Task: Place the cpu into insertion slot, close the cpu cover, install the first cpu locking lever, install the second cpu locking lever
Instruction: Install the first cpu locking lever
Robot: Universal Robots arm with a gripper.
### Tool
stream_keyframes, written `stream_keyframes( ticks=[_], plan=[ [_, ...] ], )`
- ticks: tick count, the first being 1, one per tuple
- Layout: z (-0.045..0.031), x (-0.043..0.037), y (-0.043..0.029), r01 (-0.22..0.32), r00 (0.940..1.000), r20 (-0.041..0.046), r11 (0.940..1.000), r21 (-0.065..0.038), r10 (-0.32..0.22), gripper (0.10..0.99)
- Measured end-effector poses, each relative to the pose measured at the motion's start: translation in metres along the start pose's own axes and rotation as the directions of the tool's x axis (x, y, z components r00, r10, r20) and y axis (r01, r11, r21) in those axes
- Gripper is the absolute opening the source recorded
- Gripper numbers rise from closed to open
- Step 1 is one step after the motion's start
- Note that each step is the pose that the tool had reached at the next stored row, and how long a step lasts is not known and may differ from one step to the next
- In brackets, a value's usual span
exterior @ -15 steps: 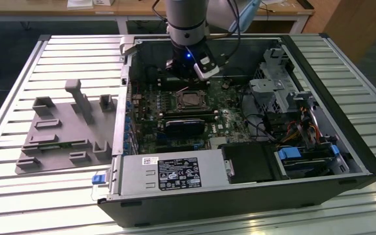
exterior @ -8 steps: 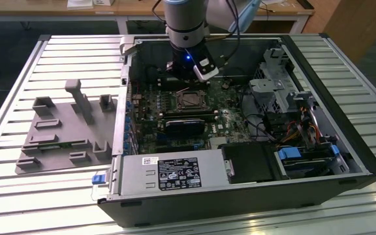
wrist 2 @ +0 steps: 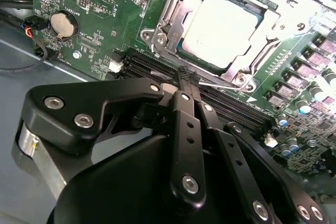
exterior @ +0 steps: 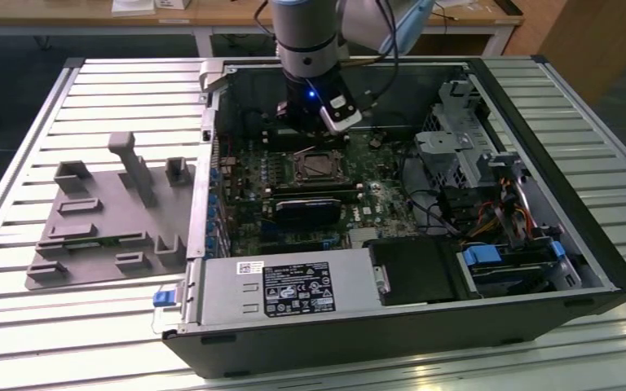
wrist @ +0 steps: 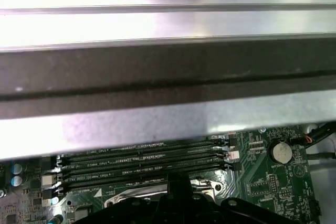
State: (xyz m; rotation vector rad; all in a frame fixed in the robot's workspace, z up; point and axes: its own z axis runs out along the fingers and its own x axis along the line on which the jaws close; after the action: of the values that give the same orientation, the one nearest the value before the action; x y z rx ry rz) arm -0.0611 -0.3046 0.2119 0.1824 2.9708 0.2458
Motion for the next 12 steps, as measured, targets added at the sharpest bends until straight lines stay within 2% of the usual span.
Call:
stream_keyframes(
  ticks=[12],
  plan=[
    [0.0020,0.0007,0.0027,-0.065,0.9978,0.0138,0.9976,0.021,0.065,0.102]
  ],
)
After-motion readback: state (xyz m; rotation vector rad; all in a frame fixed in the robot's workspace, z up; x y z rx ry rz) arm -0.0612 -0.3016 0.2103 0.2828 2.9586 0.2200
